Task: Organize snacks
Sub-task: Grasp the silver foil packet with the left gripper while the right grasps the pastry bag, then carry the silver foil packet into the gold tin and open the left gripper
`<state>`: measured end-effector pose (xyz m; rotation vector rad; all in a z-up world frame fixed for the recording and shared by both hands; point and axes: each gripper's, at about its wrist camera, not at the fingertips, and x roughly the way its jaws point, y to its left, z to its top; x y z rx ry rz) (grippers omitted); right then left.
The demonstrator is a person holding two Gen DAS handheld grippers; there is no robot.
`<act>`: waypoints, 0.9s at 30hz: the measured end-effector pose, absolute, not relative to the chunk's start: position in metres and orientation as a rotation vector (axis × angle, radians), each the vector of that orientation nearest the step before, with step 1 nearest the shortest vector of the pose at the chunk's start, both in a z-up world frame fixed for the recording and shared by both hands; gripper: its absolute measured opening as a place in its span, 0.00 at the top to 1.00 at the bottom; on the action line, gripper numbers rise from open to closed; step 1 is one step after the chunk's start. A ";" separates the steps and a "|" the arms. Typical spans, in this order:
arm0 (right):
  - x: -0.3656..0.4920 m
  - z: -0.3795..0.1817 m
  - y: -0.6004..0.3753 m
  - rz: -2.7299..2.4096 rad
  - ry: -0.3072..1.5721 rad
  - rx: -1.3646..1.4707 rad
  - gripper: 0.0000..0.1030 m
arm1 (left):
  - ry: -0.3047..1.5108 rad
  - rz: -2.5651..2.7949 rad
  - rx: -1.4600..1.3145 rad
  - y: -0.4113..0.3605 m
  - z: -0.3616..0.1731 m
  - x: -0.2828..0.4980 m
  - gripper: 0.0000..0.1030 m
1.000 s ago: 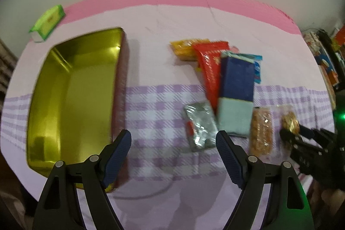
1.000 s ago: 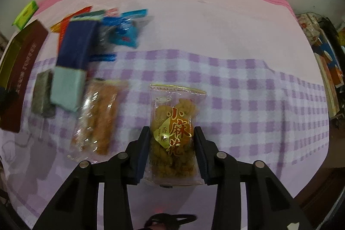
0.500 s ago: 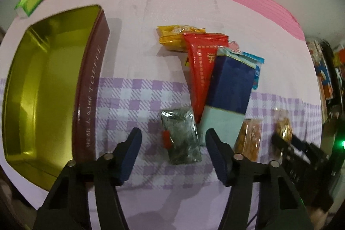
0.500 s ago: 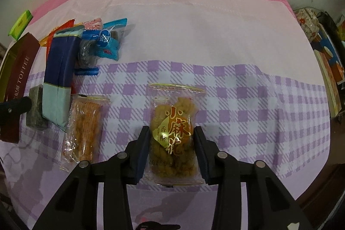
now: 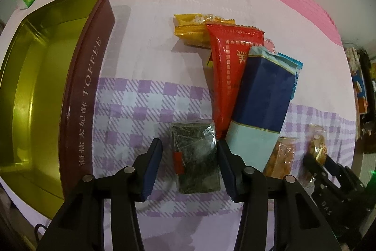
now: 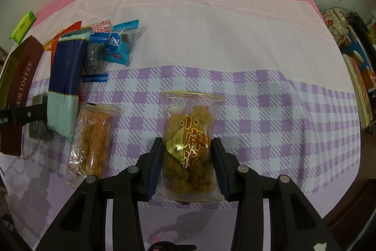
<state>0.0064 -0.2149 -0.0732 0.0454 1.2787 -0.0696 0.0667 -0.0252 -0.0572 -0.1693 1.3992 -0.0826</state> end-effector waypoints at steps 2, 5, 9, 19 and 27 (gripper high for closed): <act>0.006 -0.073 -0.215 -0.070 1.279 0.045 0.62 | 1.401 -0.094 -0.156 -0.026 -0.059 0.066 0.63; 0.006 -0.073 -0.215 -0.069 1.278 0.046 0.62 | 1.389 -0.098 -0.129 -0.026 -0.060 0.062 0.65; 0.007 -0.073 -0.215 -0.069 1.278 0.044 0.62 | 1.384 -0.106 -0.115 -0.026 -0.060 0.057 0.65; 0.006 -0.073 -0.214 -0.070 1.278 0.044 0.62 | 1.286 -0.149 -0.074 -0.009 -0.013 0.050 0.65; 0.005 -0.074 -0.216 -0.070 1.276 0.043 0.61 | 1.214 -0.050 -0.036 0.043 0.008 0.075 0.65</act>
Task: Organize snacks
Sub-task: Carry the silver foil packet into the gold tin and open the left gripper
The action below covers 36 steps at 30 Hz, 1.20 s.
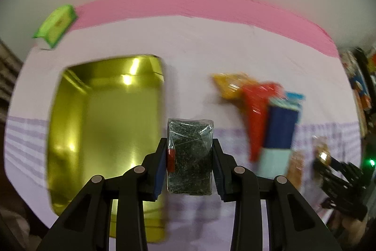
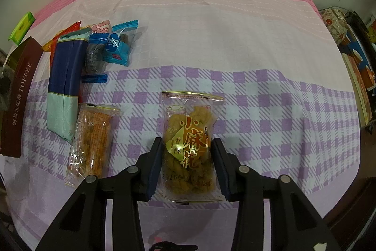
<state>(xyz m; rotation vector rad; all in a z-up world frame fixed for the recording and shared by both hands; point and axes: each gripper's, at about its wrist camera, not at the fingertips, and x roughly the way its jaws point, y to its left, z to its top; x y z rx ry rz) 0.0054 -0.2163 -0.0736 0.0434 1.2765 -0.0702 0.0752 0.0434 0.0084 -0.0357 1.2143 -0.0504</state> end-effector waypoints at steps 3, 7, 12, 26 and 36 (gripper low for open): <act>0.004 -0.074 -0.218 -0.076 1.274 0.045 0.61 | 1.211 0.018 -0.027 0.080 0.008 0.091 0.65; 0.003 -0.073 -0.216 -0.080 1.273 0.047 0.61 | 1.206 0.080 -0.009 0.112 -0.005 0.107 0.65; 0.001 -0.073 -0.214 -0.089 1.266 0.045 0.61 | 1.212 0.125 -0.029 0.150 -0.020 0.117 0.65; 0.001 -0.073 -0.213 -0.094 1.264 0.047 0.61 | 1.256 0.205 -0.038 0.169 -0.055 0.133 0.65; 0.000 -0.072 -0.211 -0.124 1.263 0.063 0.62 | 1.245 0.213 -0.034 0.172 -0.059 0.132 0.65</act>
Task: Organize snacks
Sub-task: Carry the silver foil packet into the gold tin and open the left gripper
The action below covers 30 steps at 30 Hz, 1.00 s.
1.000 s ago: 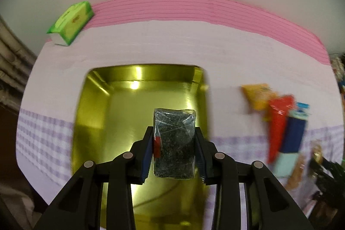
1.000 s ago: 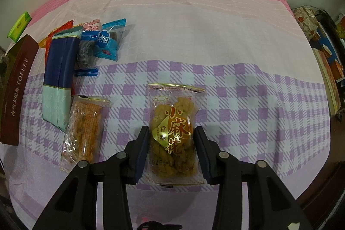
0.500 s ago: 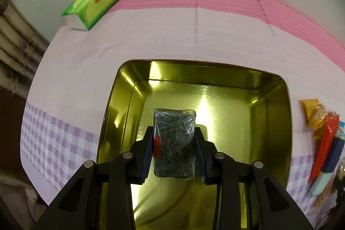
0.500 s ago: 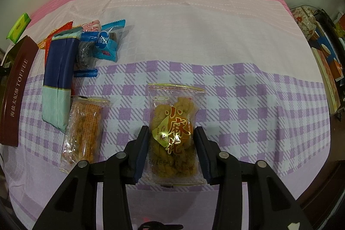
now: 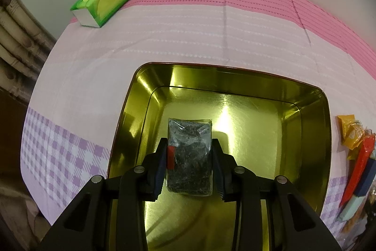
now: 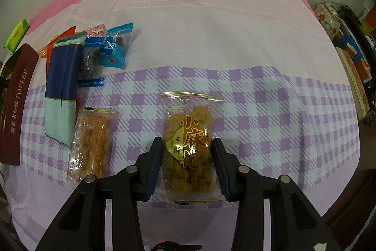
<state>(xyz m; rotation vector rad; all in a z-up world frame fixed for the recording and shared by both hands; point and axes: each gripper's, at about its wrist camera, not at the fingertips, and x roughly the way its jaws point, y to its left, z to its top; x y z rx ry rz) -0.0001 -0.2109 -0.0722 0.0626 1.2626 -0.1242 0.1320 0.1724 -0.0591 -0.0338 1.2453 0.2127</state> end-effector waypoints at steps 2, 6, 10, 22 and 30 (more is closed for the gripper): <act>0.000 -0.072 -0.211 -0.130 1.261 0.066 0.62 | 1.241 0.211 -0.031 0.172 -0.060 0.131 0.65; 0.000 -0.072 -0.211 -0.139 1.261 0.076 0.62 | 1.236 0.203 -0.017 0.171 -0.060 0.130 0.65; -0.001 -0.072 -0.212 -0.157 1.262 0.081 0.62 | 1.232 0.199 -0.024 0.173 -0.058 0.130 0.64; -0.001 -0.071 -0.211 -0.173 1.271 0.077 0.62 | 1.187 0.139 -0.041 0.175 -0.041 0.115 0.63; 0.001 -0.071 -0.212 -0.166 1.276 0.084 0.64 | 1.107 0.116 -0.070 0.187 -0.008 0.081 0.43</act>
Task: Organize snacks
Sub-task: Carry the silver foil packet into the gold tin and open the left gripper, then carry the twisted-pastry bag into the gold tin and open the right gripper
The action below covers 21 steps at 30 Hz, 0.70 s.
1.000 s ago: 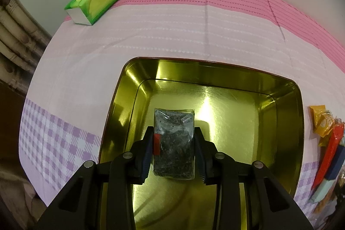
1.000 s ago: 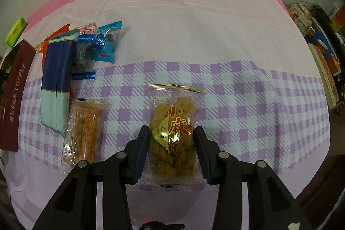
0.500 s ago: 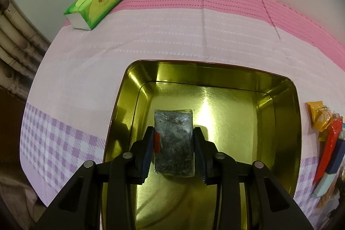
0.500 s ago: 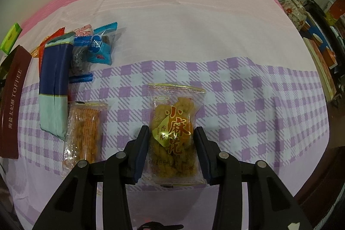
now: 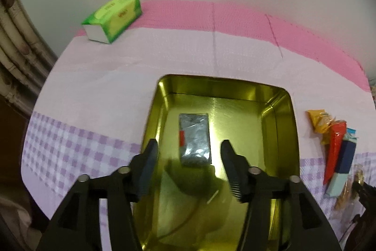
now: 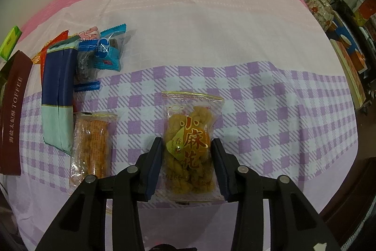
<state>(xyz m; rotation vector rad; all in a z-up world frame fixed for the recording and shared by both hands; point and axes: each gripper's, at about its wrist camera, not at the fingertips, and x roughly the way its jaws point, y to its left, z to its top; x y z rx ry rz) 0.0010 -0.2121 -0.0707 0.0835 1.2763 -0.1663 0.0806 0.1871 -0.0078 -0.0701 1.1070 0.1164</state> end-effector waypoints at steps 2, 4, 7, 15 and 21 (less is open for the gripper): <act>0.001 -0.071 -0.212 -0.171 1.278 0.084 0.64 | 1.087 0.129 -0.076 0.194 -0.001 0.072 0.41; 0.003 -0.071 -0.212 -0.179 1.282 0.079 0.64 | 1.070 0.154 -0.093 0.202 0.004 0.065 0.40; 0.005 -0.066 -0.211 -0.204 1.264 0.068 0.64 | 1.046 0.203 -0.120 0.216 0.010 0.054 0.37; 0.024 -0.024 -0.197 -0.179 1.174 0.034 0.64 | 1.001 0.318 -0.153 0.250 0.012 0.025 0.33; 0.045 0.008 -0.135 0.003 1.116 0.012 0.64 | 0.991 0.378 -0.155 0.266 0.009 0.009 0.33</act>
